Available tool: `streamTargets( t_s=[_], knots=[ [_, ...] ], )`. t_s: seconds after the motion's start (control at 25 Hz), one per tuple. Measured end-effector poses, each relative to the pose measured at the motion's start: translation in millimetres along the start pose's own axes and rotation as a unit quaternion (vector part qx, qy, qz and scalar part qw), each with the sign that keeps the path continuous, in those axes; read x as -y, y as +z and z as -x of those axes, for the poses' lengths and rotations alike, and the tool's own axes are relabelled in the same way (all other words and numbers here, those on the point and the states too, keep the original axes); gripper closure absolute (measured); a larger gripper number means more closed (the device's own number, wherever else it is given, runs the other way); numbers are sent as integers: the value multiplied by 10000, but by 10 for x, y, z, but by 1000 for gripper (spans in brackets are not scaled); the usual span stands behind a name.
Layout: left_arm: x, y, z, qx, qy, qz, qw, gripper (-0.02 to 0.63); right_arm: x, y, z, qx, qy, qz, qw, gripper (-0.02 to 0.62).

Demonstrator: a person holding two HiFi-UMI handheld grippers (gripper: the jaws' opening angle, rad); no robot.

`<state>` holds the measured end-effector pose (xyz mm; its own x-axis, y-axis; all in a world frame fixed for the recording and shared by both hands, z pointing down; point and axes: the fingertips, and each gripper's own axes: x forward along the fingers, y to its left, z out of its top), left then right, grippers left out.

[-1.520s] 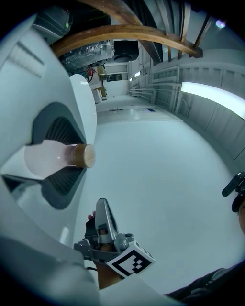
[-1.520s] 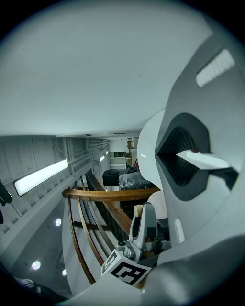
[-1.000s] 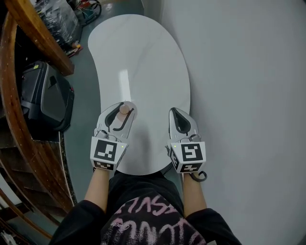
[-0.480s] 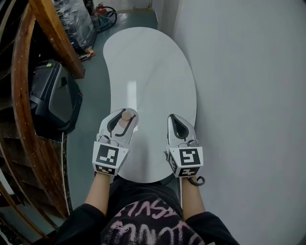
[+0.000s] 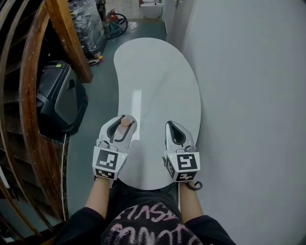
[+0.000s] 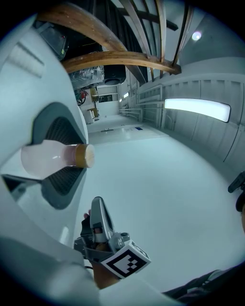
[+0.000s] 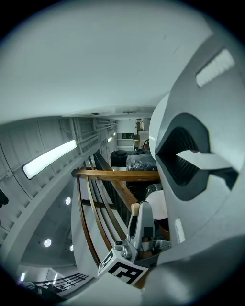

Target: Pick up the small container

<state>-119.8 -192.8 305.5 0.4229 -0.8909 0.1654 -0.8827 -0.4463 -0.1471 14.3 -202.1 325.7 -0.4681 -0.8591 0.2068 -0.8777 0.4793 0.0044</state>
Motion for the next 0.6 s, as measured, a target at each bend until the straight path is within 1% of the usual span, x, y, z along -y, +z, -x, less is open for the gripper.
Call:
streamTargets(
  t_s=[0.16,0.32,0.6],
  knots=[
    [-43,34,3,69,4,-12,10000,457,-32,69,-23,43,10,53,10000,586],
    [-9,52,-12,105,-22,-71,9999,457,-11,80,5,52,-19,81,10000,586],
    [37,67,-28,105,-28,-46,9999,457,16,107,59,70,-47,77,9999,588]
  ],
)
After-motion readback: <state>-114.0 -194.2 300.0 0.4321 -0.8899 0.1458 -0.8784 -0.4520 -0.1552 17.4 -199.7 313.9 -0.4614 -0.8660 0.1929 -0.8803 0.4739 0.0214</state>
